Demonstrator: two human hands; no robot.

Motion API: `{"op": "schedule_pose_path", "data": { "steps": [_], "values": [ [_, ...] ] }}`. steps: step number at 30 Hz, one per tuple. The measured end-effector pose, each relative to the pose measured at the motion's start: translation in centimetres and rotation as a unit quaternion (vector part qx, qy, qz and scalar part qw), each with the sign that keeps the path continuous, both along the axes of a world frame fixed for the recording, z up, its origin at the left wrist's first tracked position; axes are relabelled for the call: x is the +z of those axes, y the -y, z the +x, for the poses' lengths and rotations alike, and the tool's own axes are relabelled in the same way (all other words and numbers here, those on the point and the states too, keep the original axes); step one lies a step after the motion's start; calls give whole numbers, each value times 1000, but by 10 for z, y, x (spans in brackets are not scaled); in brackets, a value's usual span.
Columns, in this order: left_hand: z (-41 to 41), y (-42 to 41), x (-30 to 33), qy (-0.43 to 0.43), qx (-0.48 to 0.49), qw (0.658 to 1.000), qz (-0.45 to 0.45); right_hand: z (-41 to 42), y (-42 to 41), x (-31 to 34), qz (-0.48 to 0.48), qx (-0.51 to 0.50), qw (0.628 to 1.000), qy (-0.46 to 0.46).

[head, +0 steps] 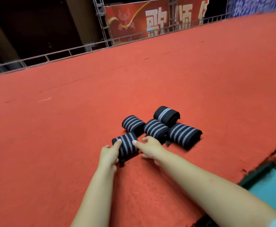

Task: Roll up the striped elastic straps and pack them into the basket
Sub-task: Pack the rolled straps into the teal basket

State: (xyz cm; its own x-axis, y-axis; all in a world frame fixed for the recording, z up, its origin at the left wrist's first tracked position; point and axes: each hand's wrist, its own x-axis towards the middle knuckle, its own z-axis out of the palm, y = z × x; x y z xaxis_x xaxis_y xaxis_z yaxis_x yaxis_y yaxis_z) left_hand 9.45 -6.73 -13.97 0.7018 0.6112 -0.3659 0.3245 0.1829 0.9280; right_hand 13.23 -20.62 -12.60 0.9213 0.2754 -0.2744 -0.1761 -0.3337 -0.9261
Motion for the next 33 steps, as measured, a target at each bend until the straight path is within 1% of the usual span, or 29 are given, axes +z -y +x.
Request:
{"op": "schedule_pose_path", "data": {
  "steps": [3,6,8,9,11,12,13,14,17,18,20,21,22,24,28,30,33],
  "values": [
    [6,-5,1,-8,-22,1000,-7,-1,-13,2,63,7,997,-48],
    [-2,-4,16,5,-64,998,-22,-4,-22,0,100,-18,993,-57],
    [-9,-3,20,19,-71,996,-44,-8,-24,-1,173,-46,980,-89],
    [-12,-2,21,35,-66,996,-55,-9,-24,0,232,-63,964,-119],
    [-18,6,23,76,-49,993,-79,-15,-24,8,368,-90,904,-198],
    [-23,13,26,94,-38,990,-94,-20,-22,13,418,-98,873,-232],
    [-29,20,29,109,-32,989,-99,-23,-19,17,446,-101,854,-246],
    [-35,28,33,124,-31,987,-95,-27,-16,21,452,-97,855,-236],
    [-53,44,46,140,-81,986,-43,-38,2,29,411,-67,897,-151],
    [-58,46,49,133,-104,986,-6,-42,10,32,405,-63,903,-126],
    [-63,44,51,102,-146,978,106,-47,29,37,393,-65,914,-72],
    [-66,44,53,86,-170,970,148,-50,39,40,378,-58,923,-46],
    [-68,45,53,82,-191,964,169,-53,48,43,362,-43,931,-23],
    [-71,51,54,105,-232,953,165,-57,66,49,334,-5,942,6],
    [-72,68,60,154,-282,940,116,-56,93,58,285,51,957,23],
    [-72,75,59,169,-293,937,93,-53,102,60,270,68,960,28],
    [-71,82,56,181,-320,929,35,-51,111,61,256,104,961,28]
  ]
}}
